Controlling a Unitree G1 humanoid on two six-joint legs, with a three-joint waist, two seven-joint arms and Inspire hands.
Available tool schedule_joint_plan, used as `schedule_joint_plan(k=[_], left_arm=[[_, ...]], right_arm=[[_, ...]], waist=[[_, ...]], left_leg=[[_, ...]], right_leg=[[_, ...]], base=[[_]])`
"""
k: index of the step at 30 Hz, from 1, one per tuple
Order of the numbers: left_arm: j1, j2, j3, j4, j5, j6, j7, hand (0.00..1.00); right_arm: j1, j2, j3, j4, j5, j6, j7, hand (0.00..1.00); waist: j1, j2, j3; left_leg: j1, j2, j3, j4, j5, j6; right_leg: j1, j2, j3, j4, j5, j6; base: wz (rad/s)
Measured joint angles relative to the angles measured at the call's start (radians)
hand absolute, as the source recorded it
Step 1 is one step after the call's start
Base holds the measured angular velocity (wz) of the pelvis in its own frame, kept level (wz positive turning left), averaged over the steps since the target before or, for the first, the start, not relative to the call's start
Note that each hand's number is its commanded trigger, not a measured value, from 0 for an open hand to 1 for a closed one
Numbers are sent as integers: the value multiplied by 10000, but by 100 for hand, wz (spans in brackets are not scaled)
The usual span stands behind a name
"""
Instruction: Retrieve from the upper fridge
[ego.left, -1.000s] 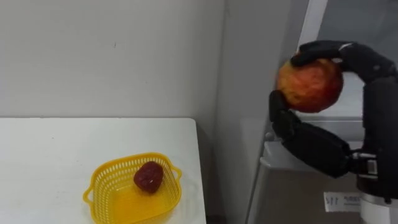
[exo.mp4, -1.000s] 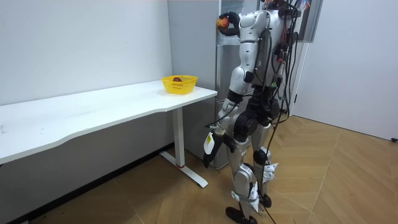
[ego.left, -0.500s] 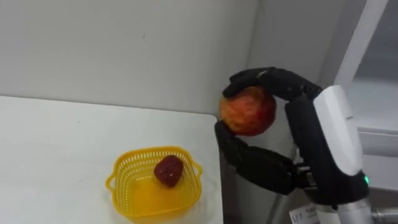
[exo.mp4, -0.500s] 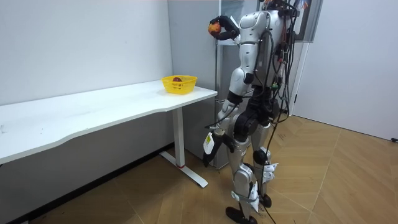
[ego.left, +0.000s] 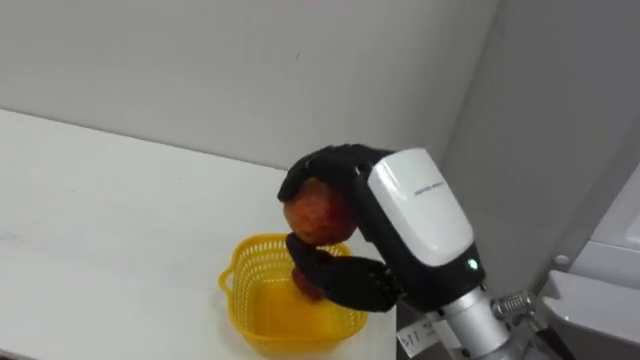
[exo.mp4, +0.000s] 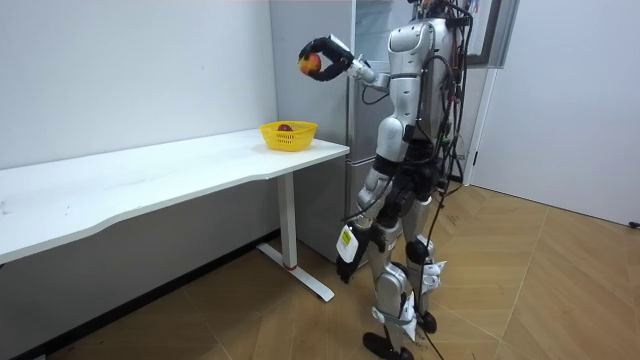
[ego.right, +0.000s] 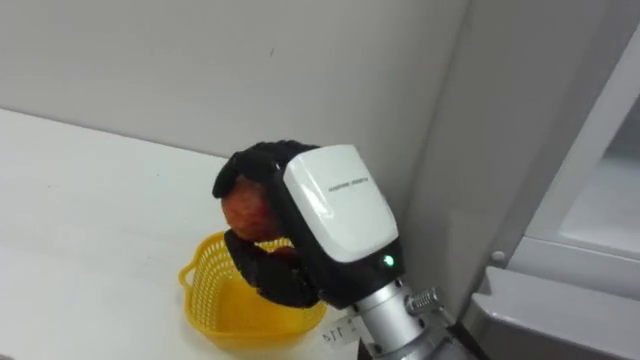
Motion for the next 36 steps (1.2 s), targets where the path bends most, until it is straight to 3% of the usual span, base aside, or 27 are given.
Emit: schedule_joint_plan(k=[4,6,12,19,20,21,22,36], left_arm=[[31,-124,-18,3,32,244,-101,0],[1,-161,-190,3,32,332,-101,0],[-64,-241,-222,-1,100,511,-106,0],[-192,-256,-224,-155,123,577,-123,0],[-212,-258,-224,-155,123,577,-123,0],[-224,-258,-222,-170,124,579,-123,0],[-220,-258,-222,-208,128,583,-123,0],[-216,-271,-214,-724,143,584,-313,0]], right_arm=[[-451,36,414,1461,7,243,97,100],[-862,81,587,2497,-1,555,288,100],[-1150,118,616,2925,-12,794,439,100],[-1159,279,746,3837,7,1136,448,100],[-1159,336,768,4029,-3,1209,460,84],[-1159,410,769,4165,-5,1266,488,27],[-1159,442,770,4190,-10,1314,508,0],[-1164,500,776,4496,-97,1426,580,0]], waist=[[319,20,25],[379,16,31],[597,98,88],[655,95,86],[648,94,86],[638,93,85],[637,93,85],[842,31,60]], left_leg=[[-51,-6,-22,40,0,-1],[-195,-24,-166,127,0,0],[-410,-36,-286,203,0,-1],[-484,-70,-368,214,2,3],[-485,-77,-368,214,2,3],[-490,-84,-368,214,3,4],[-497,-87,-367,214,3,5],[-668,-125,-445,350,14,23]], right_leg=[[-6,-14,-109,5,-2,2],[-42,-38,-281,12,-2,2],[-189,-37,-314,20,-3,3],[-231,-61,-274,21,-15,15],[-233,-68,-269,20,-15,15],[-244,-75,-265,20,-17,18],[-256,-78,-263,20,-18,19],[-346,-107,-283,33,-18,19]], base=[[3],[17],[6],[4],[0],[0],[-4],[1]])
